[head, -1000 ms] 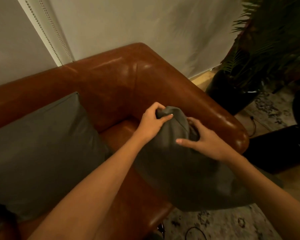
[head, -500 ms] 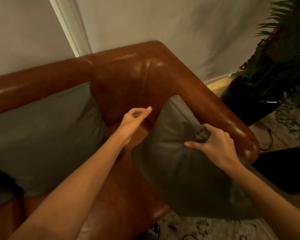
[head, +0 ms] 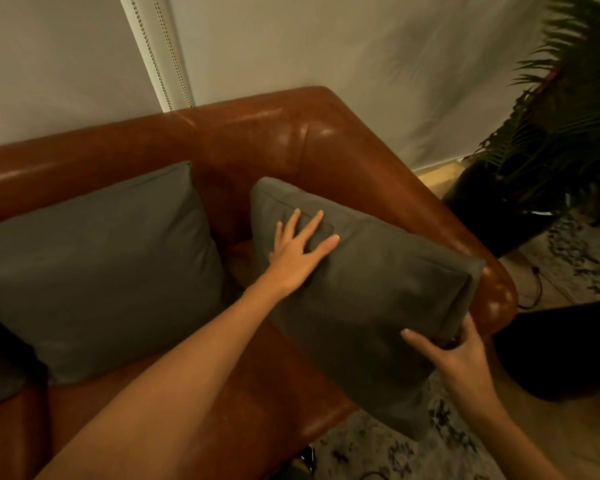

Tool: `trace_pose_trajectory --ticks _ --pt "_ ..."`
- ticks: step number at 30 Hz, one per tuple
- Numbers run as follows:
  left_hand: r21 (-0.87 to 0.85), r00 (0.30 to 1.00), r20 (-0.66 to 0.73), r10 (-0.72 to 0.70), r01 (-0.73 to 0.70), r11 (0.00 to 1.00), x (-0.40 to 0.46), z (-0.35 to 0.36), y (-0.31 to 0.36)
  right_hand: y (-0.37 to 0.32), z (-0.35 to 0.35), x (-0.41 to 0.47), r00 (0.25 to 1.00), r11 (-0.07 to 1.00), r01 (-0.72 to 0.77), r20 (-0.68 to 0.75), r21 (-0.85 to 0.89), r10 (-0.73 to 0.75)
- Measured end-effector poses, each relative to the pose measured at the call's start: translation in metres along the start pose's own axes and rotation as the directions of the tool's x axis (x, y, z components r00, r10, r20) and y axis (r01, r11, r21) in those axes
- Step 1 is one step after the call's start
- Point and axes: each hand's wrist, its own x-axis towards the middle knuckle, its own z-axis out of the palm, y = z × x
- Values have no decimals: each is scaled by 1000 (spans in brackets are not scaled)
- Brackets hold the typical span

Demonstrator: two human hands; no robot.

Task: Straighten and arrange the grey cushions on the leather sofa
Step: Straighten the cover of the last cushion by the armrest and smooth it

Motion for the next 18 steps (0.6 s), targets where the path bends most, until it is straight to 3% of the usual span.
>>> trace_pose_trajectory --ticks 3,6,9,12,14,18 --pt "130 997 49 51 -57 990 -4 26 8 -27 -31 -4 996 999 40 -76 -12 -41" --pt "339 989 103 104 -133 931 -9 46 19 -61 -57 8 944 913 170 -205 -371 -259" --pt "438 977 104 188 -214 873 -15 53 14 -93 -46 32 909 736 277 -80 -618 -409" --pt "202 949 -82 305 -284 937 -17 53 2 -112 6 59 929 691 364 185 -625 -321" --pt "17 930 -257 262 -267 964 -15 46 -4 -108 45 79 915 673 402 301 -621 -270" --pt "-17 922 -305 240 -257 966 -17 42 -4 -77 100 118 906 661 380 403 -647 -127"
